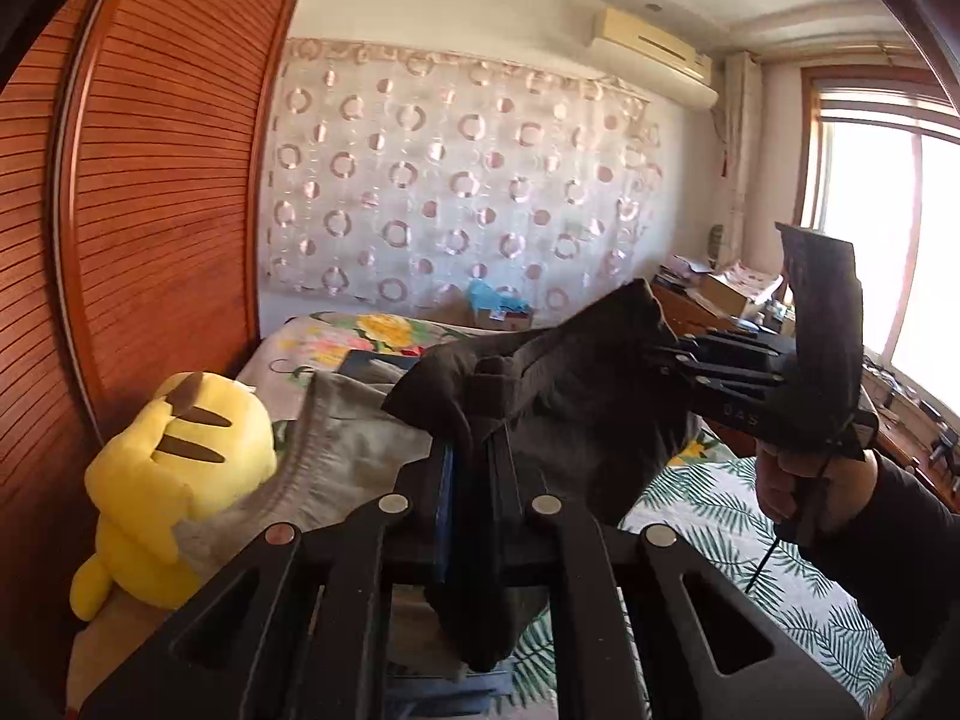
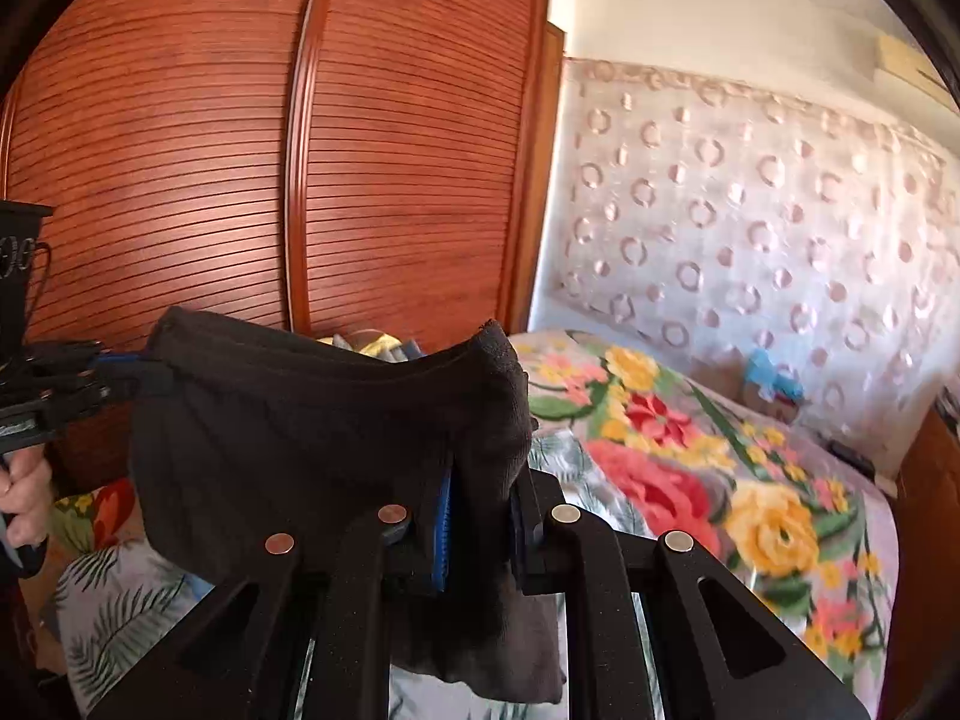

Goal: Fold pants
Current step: 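Lift the folded shorts with both grippers and carry them onto the jeans stack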

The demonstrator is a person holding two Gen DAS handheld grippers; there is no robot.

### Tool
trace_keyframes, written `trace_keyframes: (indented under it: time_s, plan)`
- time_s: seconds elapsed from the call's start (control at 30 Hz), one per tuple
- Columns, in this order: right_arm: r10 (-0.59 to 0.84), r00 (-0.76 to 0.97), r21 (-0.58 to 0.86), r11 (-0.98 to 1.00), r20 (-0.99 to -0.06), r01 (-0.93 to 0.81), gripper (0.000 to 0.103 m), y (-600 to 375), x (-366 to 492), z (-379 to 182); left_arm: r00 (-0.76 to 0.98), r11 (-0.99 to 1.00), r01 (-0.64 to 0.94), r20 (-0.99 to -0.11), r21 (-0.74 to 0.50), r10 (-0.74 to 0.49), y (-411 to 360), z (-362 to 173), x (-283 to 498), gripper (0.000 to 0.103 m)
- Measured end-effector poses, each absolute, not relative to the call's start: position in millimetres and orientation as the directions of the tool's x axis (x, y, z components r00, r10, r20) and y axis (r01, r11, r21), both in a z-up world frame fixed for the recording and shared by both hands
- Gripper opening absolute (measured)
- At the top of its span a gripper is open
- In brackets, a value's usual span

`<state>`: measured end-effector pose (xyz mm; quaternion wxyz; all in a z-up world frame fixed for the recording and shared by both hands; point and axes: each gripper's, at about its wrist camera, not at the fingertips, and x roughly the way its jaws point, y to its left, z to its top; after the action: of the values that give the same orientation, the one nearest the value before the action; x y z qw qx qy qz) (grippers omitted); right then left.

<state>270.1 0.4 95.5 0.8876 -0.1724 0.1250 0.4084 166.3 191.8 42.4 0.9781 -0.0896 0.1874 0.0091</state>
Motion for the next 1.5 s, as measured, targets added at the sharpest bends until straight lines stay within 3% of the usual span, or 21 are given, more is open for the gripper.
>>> trace_keyframes:
  time_s: [0.33,0.6,0.77,0.83,0.9,1.13,1.3,1.5]
  plan:
    - [0.721,0.576,-0.286,0.500,-0.385,-0.818,0.015,75,317,95,0.934,0.966,-0.147,-0.352,-0.213,0.064,212,25,146,0.011]
    - [0.727,0.533,-0.261,0.465,-0.433,-0.846,0.015,100,339,86,0.910,0.949,-0.218,-0.398,-0.226,0.114,220,11,141,0.011]
    - [0.708,0.539,-0.262,0.472,-0.456,-0.842,0.032,115,344,89,0.896,0.942,-0.247,-0.425,-0.229,0.131,225,-1,138,0.011]
    - [0.708,0.541,-0.265,0.472,-0.454,-0.841,0.046,116,343,93,0.890,0.938,-0.258,-0.435,-0.233,0.137,226,-5,137,0.011]
    - [0.727,0.525,-0.238,0.469,-0.443,-0.850,0.049,110,343,98,0.888,0.934,-0.262,-0.439,-0.242,0.136,229,-8,136,0.011]
    - [0.709,0.500,-0.168,0.487,-0.497,-0.857,0.049,84,355,84,0.880,0.938,-0.264,-0.454,-0.224,0.139,227,-12,137,0.011]
    - [0.618,0.554,-0.138,0.590,-0.558,-0.796,0.049,79,386,70,0.870,0.942,-0.265,-0.472,-0.206,0.141,225,-12,138,0.011]
    - [0.625,0.560,-0.097,0.617,-0.544,-0.781,0.049,74,380,77,0.867,0.950,-0.259,-0.477,-0.176,0.148,217,-8,132,0.011]
